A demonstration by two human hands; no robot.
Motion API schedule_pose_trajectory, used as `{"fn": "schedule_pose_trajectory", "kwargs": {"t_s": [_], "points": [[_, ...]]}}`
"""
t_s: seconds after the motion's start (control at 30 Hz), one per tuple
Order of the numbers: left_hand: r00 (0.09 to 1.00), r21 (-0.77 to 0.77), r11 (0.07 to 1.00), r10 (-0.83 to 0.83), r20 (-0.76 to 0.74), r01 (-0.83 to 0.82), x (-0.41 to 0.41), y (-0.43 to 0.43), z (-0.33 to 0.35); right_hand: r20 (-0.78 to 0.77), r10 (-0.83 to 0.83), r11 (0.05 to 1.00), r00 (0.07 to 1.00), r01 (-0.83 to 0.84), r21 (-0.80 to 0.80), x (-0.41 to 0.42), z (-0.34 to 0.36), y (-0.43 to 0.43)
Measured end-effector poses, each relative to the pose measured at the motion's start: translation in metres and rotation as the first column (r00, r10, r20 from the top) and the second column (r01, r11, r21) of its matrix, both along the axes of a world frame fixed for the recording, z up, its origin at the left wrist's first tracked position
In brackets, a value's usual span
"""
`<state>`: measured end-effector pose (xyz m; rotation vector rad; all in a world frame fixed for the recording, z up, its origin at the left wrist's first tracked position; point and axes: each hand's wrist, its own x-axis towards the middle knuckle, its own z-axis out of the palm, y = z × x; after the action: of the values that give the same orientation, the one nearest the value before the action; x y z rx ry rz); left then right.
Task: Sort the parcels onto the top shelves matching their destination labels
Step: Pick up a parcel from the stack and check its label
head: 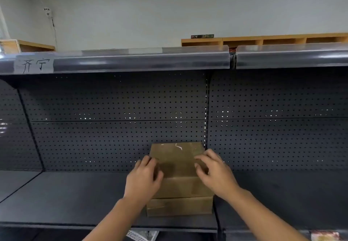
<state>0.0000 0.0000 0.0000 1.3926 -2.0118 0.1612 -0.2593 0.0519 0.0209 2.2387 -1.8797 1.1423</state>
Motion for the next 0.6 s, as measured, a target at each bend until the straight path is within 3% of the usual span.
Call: {"fn": "schedule_pose_trajectory", "kwargs": {"t_s": [0.1,0.27,0.37,0.47,0.53,0.6], "points": [[0.986,0.037,0.999,0.020,0.168,-0.027,-0.004,-0.007,0.000,-0.156,-0.094,0.996,0.983,0.094,-0.010,-0.003,-0.005,-0.011],[0.996,0.261,0.962,0.074,0.042,-0.083,-0.007,-0.009,0.003,-0.174,-0.164,0.979,0.971,0.182,0.095,-0.004,-0.024,-0.021],[0.985,0.435,0.900,0.097,-0.143,-0.025,-0.004,-0.008,-0.002,0.127,-0.206,0.962,0.970,0.177,0.206,-0.008,-0.033,-0.023],[0.847,0.577,0.791,0.152,-0.509,0.205,-0.002,-0.004,-0.002,0.542,-0.289,0.911,0.789,0.053,0.409,-0.010,-0.040,-0.026],[0.746,0.605,0.743,0.223,-0.627,0.286,-0.002,-0.003,0.001,0.677,-0.338,0.859,0.654,-0.080,0.506,-0.012,-0.040,-0.026],[0.656,0.624,0.700,0.295,-0.695,0.347,-0.004,-0.001,0.004,0.718,-0.332,0.842,0.612,-0.151,0.518,-0.014,-0.037,-0.022]]}}
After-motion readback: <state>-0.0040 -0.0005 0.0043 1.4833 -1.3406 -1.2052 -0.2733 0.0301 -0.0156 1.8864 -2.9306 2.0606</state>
